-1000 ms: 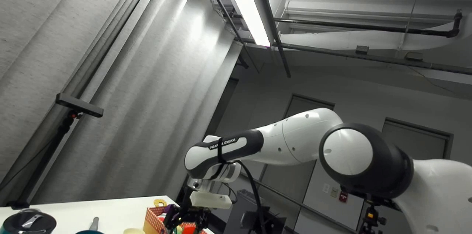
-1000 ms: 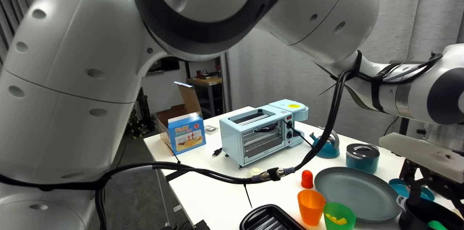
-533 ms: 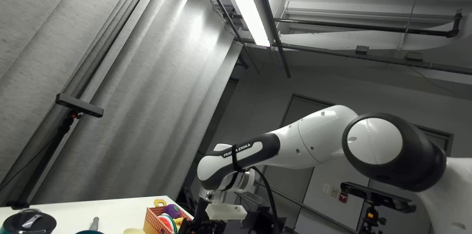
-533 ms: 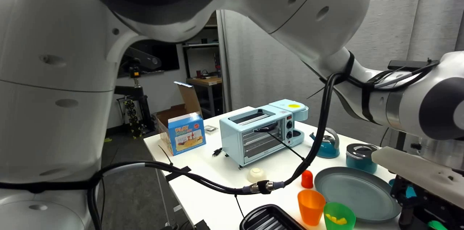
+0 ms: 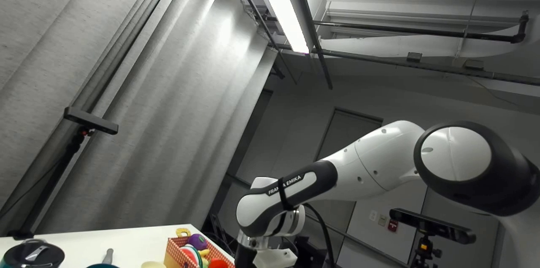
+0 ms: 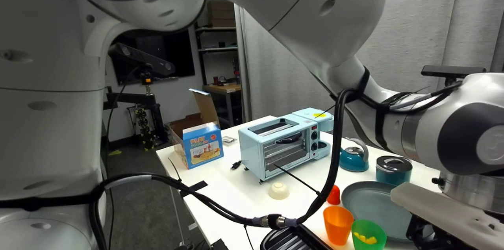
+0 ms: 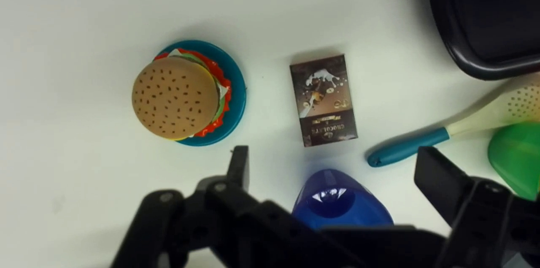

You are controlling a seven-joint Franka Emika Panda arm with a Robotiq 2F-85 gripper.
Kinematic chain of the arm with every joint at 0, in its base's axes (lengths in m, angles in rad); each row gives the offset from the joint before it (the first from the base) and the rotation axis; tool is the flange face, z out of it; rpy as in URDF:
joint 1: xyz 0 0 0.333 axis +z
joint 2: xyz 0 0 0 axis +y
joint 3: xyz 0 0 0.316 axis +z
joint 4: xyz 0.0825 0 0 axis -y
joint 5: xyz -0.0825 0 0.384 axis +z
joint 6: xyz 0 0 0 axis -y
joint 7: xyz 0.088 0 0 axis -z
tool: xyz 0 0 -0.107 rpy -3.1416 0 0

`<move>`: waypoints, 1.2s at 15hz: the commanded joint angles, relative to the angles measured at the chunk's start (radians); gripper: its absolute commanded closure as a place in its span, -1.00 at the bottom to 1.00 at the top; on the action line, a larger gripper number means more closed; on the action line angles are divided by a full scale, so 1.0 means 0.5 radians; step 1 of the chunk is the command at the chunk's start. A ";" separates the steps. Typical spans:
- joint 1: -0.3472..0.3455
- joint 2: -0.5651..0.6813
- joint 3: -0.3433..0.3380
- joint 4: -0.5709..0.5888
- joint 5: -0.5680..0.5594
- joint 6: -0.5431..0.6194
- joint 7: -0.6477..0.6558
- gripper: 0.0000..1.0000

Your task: Pick the yellow and green object and the brown object and out them in the pot

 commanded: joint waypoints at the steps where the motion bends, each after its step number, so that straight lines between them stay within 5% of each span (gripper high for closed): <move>1: -0.023 -0.096 0.016 -0.171 -0.074 0.102 -0.143 -1.00; 18: -0.056 0.047 0.046 -0.346 -0.037 0.581 -0.403 -1.00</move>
